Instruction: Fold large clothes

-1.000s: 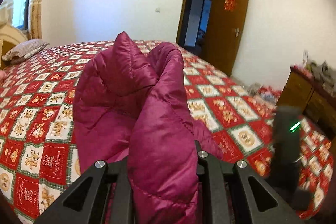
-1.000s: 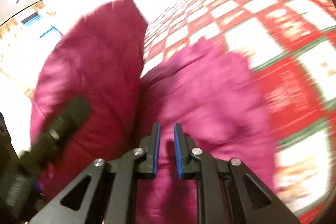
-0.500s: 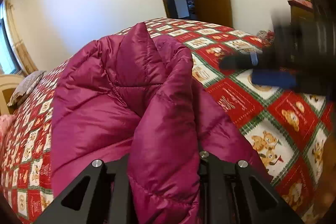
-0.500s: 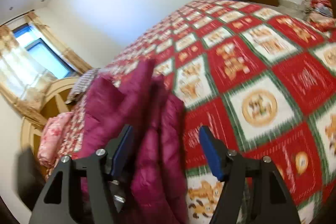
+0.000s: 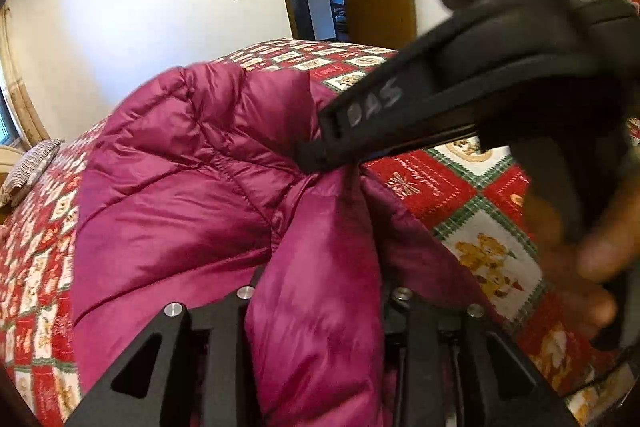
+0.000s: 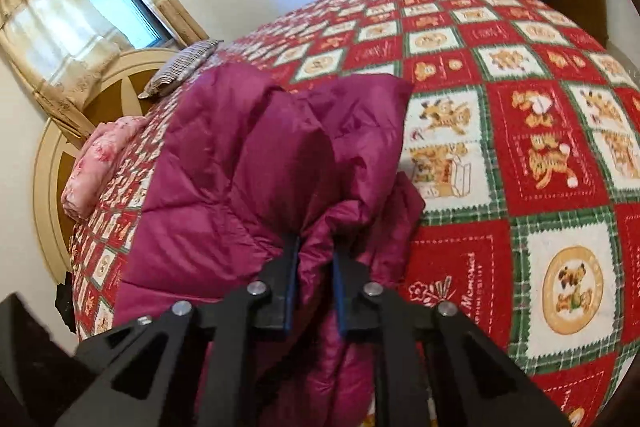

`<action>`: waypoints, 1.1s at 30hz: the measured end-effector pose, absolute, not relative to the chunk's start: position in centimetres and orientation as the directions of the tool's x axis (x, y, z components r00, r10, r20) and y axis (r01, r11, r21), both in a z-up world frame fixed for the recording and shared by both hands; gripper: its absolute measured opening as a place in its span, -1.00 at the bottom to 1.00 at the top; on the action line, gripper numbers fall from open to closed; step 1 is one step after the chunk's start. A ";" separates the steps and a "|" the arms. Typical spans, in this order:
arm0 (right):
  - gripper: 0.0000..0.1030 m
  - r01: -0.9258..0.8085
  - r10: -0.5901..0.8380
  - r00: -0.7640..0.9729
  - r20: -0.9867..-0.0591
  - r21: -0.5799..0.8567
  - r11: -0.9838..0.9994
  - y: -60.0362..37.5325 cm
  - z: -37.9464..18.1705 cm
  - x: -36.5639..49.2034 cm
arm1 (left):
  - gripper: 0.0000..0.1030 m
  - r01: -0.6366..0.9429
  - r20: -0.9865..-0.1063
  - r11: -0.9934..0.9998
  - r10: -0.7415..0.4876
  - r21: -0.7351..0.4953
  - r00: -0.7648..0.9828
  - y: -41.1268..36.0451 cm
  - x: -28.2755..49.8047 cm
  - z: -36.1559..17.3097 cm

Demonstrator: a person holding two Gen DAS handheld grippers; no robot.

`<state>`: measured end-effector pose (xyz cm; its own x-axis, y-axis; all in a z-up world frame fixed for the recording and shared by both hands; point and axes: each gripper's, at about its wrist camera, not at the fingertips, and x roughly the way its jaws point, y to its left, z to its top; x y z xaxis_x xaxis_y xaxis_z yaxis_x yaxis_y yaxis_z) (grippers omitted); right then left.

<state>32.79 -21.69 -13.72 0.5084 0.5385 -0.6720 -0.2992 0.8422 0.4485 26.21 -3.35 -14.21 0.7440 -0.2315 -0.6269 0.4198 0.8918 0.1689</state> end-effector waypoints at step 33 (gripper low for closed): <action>-0.71 -0.450 0.582 0.463 -0.668 0.389 0.804 -19.4 -12.0 34.8 | 0.39 0.567 -0.536 0.735 -0.329 0.371 0.777 -6.4 20.1 -13.1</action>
